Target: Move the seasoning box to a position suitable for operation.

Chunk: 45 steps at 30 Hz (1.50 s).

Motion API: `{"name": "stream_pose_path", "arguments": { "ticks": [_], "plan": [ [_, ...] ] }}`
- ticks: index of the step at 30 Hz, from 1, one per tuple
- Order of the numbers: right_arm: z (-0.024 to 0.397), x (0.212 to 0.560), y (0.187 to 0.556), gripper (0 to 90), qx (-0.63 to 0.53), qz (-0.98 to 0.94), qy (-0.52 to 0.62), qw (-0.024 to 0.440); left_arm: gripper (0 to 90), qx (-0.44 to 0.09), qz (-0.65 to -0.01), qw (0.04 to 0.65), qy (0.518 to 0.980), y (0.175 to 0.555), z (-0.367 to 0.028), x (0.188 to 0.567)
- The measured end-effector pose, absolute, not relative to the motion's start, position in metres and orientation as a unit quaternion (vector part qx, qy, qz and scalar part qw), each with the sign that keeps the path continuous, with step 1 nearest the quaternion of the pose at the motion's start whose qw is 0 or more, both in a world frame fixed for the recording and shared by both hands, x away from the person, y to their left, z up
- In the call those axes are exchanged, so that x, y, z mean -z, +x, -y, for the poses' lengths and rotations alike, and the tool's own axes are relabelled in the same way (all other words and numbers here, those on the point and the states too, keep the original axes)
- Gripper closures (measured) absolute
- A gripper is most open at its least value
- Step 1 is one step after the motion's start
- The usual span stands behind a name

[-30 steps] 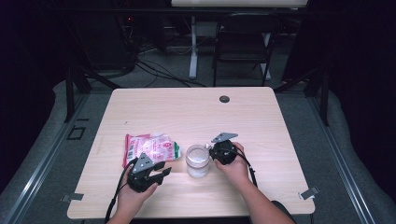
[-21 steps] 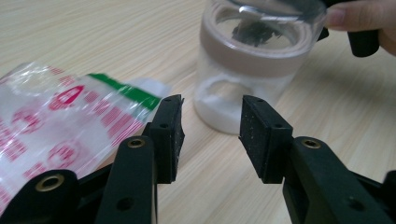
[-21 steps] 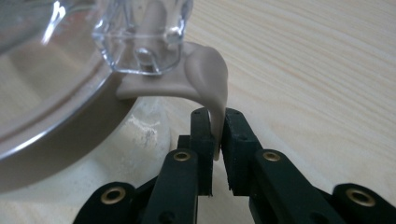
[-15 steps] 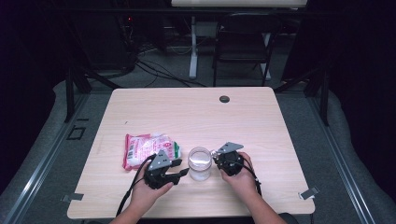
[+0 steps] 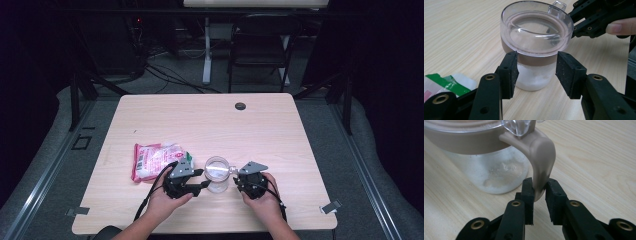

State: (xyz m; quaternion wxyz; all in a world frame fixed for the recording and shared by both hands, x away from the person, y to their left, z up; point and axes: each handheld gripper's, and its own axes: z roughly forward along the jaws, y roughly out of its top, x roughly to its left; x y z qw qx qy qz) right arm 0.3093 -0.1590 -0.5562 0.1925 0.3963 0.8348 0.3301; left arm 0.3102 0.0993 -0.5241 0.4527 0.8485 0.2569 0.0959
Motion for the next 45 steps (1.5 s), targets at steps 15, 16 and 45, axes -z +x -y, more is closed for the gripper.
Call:
{"name": "stream_pose_path", "arguments": {
  "ticks": [15,16,45],
  "plan": [
    [0.170,0.555,0.312,75.3,-0.350,-0.827,0.406,0.173,54.3,-0.100,-0.257,0.459,0.844,0.310,-0.100,0.521],
    [0.170,0.555,0.312,75.3,-0.350,-0.827,0.406,0.173,54.3,-0.104,-0.257,0.458,0.844,0.310,-0.100,0.520],
    [0.190,0.514,0.293,69.6,-0.408,-0.788,0.417,0.194,65.5,-0.115,-0.276,0.466,0.832,0.315,-0.110,0.515]
  ]
}}
